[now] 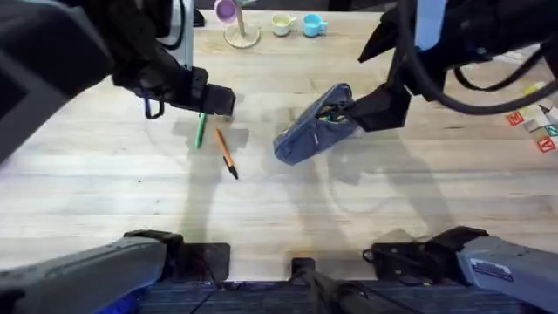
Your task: Unzip the bag, pick up the pens from the table one at a time and place them inside, then zip the bag closed.
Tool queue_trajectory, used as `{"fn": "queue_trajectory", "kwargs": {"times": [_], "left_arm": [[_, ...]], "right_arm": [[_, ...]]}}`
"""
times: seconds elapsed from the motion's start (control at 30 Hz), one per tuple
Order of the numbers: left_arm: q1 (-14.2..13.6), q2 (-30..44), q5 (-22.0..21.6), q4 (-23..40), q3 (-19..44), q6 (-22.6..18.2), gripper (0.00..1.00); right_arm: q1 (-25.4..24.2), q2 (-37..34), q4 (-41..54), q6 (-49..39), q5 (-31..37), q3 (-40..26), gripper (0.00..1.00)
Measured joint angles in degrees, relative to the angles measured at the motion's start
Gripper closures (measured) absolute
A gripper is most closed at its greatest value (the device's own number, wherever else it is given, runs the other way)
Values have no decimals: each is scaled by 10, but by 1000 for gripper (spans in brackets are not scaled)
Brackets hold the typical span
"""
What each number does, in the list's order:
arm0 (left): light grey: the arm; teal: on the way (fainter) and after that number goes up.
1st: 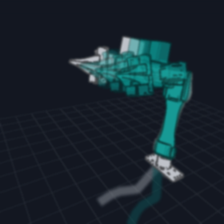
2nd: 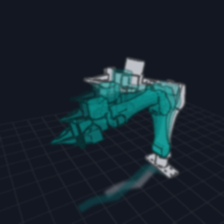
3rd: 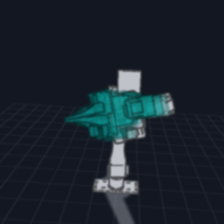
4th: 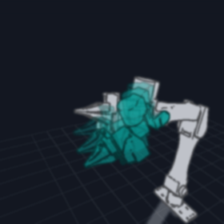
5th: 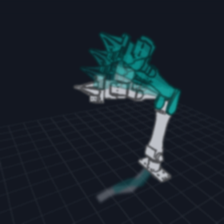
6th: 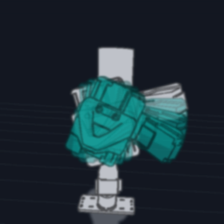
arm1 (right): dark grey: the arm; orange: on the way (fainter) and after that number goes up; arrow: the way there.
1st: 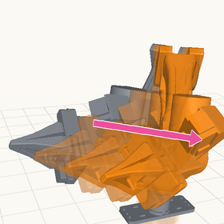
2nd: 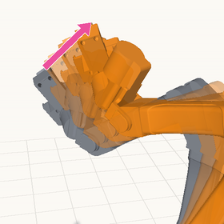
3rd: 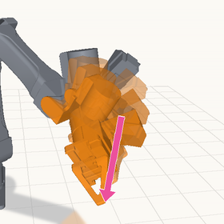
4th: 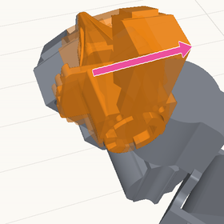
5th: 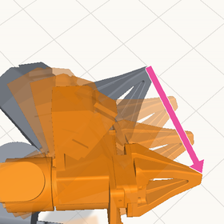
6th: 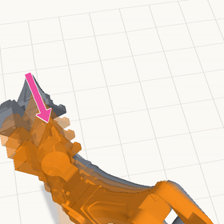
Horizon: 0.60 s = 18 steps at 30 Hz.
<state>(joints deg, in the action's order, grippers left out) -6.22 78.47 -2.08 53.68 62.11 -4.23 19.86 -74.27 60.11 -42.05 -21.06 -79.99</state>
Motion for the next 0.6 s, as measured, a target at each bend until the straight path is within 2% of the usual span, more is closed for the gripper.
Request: {"fn": "queue_trajectory", "kwargs": {"times": [0.23,0.4,0.6], "left_arm": [[0,58,-37,-34,0,0,8],[0,89,-43,-57,0,0,8],[1,139,-47,-55,0,12,8]], "right_arm": [[0,31,1,36,0,0,5],[0,35,3,44,0,0,5],[7,35,4,46,0,0,6]]}}
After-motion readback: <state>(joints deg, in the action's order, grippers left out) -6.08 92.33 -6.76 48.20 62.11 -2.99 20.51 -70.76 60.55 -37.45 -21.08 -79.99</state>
